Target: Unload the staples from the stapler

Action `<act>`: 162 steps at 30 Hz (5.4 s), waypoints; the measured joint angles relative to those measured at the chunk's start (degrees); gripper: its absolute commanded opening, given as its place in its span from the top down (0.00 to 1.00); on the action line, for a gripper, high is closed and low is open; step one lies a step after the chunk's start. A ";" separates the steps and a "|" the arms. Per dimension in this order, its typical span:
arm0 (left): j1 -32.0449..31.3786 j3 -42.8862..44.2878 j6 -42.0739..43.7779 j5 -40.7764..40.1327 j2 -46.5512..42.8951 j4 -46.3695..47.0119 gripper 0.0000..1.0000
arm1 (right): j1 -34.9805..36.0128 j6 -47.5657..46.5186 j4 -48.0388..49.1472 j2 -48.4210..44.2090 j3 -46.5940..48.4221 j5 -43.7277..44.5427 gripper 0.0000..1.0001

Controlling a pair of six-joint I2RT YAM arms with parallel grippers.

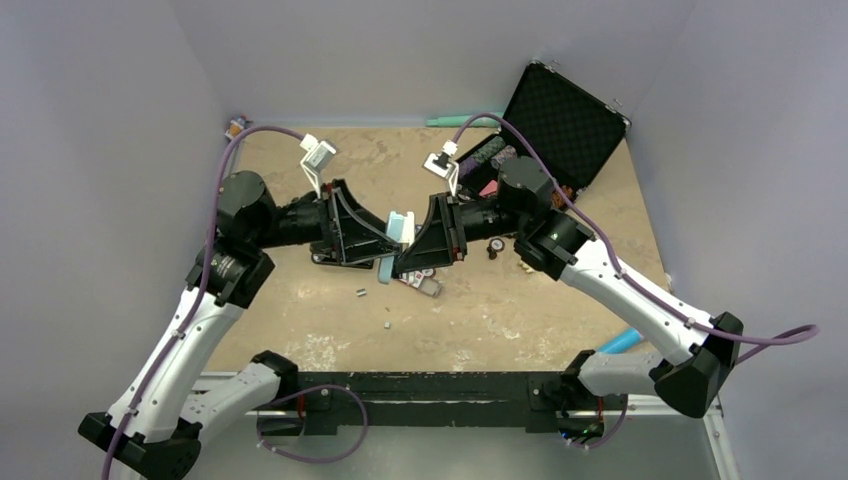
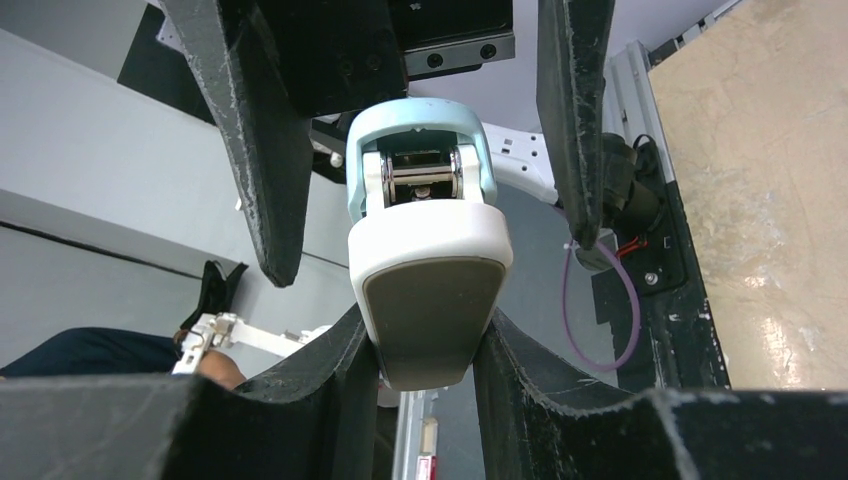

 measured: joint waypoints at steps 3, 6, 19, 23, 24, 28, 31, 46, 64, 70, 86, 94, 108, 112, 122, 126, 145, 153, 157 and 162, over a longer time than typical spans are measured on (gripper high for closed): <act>-0.55 0.00 -0.04 -1.38 0.74 0.37 0.16 | 0.46 0.17 0.22 0.59 0.00 0.04 1.00; -0.59 0.00 -0.13 -2.51 1.07 0.61 0.18 | 0.79 0.20 0.28 0.70 0.00 0.02 1.00; -0.63 -0.04 -1.42 -5.49 1.18 1.05 0.33 | 1.40 0.20 1.90 3.48 0.79 0.00 1.00; -0.94 -0.09 -1.75 -5.97 1.51 1.11 0.69 | 1.53 0.17 1.90 4.66 1.33 -0.02 1.00; -0.98 -0.13 -2.08 -6.01 1.55 1.14 0.79 | 1.60 0.13 1.79 4.74 1.33 -0.15 1.00; -1.03 -0.33 -3.69 -6.95 1.44 0.37 1.00 | 1.77 -1.36 1.97 4.85 1.51 -0.17 1.00; -1.03 -0.33 -3.43 -7.34 1.20 0.02 1.00 | 1.77 -1.25 2.01 4.87 1.51 -0.20 0.84; -1.09 7.30 3.82 -15.72 2.08 -21.97 1.00 | 2.03 -3.76 -6.08 1.07 1.46 9.92 0.23; 5.53 7.19 9.49 -39.50 7.45 -51.19 1.00 | 2.03 -5.57 -16.70 -2.54 -1.38 21.62 0.24; 8.20 0.02 9.62 -45.44 10.12 -52.43 1.00 | 2.03 -5.62 -19.04 -3.39 -2.84 23.06 0.25; 16.72 -9.53 9.25 -49.42 29.07 -45.57 1.00 | 2.03 -7.26 -23.28 -5.27 -4.31 24.52 0.26; 17.49 -9.31 10.69 -50.47 34.82 -42.64 1.00 | 2.03 -8.02 -25.24 -6.34 -5.42 25.46 0.27; 18.75 -7.78 14.32 -53.46 41.31 -36.74 1.00 | 2.03 -6.49 -25.57 -10.86 -9.77 25.55 0.27; 18.95 -8.04 14.51 -55.12 41.31 -34.18 1.00 | 2.03 -6.12 -25.55 -10.67 -9.77 25.55 0.27; 19.30 -9.97 15.91 -56.41 41.31 -31.28 0.87 | 2.03 -5.86 -25.11 -7.28 -9.66 25.51 0.28; 19.32 -9.97 16.92 -56.13 41.31 -30.69 0.50 | 2.03 -5.88 -25.11 -5.51 -8.92 25.49 0.28; 19.34 -10.32 18.16 -51.04 24.41 -35.41 0.00 | 2.03 -10.64 -27.43 1.51 -2.49 27.32 0.28; 19.30 -10.99 19.69 -48.43 8.39 -43.47 0.03 | 2.45 -15.06 -31.28 5.73 1.79 31.74 0.29; 19.21 -11.32 19.69 -45.83 1.60 -49.11 0.03 | 4.09 -16.48 -33.73 9.60 5.16 35.23 0.29; 19.02 -11.23 21.27 -44.59 -5.84 -54.23 0.03 | 7.41 -17.88 -37.00 14.82 9.20 40.68 0.29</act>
